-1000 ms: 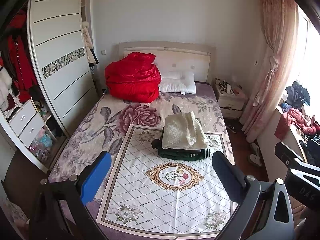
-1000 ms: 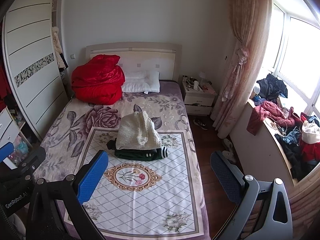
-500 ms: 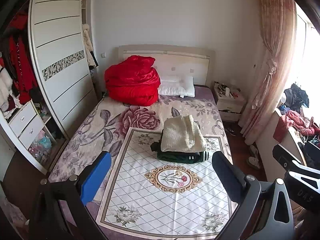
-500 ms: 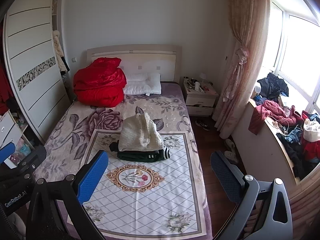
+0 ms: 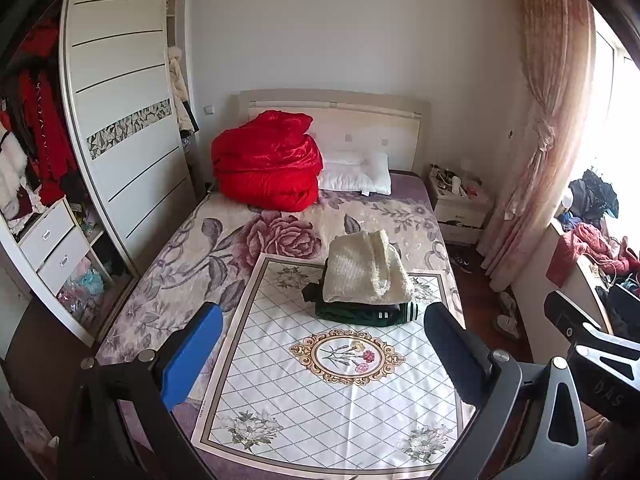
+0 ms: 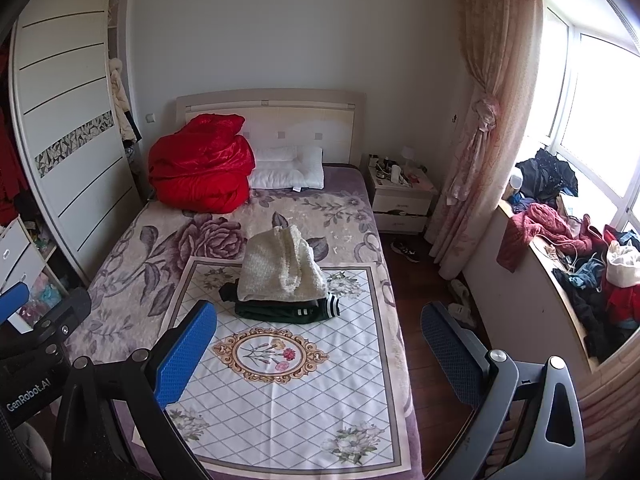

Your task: Fold large clothes

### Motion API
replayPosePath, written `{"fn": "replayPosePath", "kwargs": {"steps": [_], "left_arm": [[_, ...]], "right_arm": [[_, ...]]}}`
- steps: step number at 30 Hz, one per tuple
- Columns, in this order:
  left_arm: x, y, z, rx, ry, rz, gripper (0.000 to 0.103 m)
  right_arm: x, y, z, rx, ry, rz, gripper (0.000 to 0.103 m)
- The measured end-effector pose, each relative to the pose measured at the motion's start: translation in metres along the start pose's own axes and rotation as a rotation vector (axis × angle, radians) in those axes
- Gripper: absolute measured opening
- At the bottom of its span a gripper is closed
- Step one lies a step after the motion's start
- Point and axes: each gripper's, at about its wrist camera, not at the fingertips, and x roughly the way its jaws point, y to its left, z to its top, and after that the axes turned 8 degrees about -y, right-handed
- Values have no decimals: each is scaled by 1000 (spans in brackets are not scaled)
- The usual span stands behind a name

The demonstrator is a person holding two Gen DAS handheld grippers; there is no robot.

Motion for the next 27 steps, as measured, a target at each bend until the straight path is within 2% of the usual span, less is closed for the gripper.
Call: {"fn": "replayPosePath", "kwargs": {"steps": [27], "left_arm": [[-3,1,-2,-4,-4,10,103]], "right_arm": [[0,1,-5,-2,-1,2,103]]}}
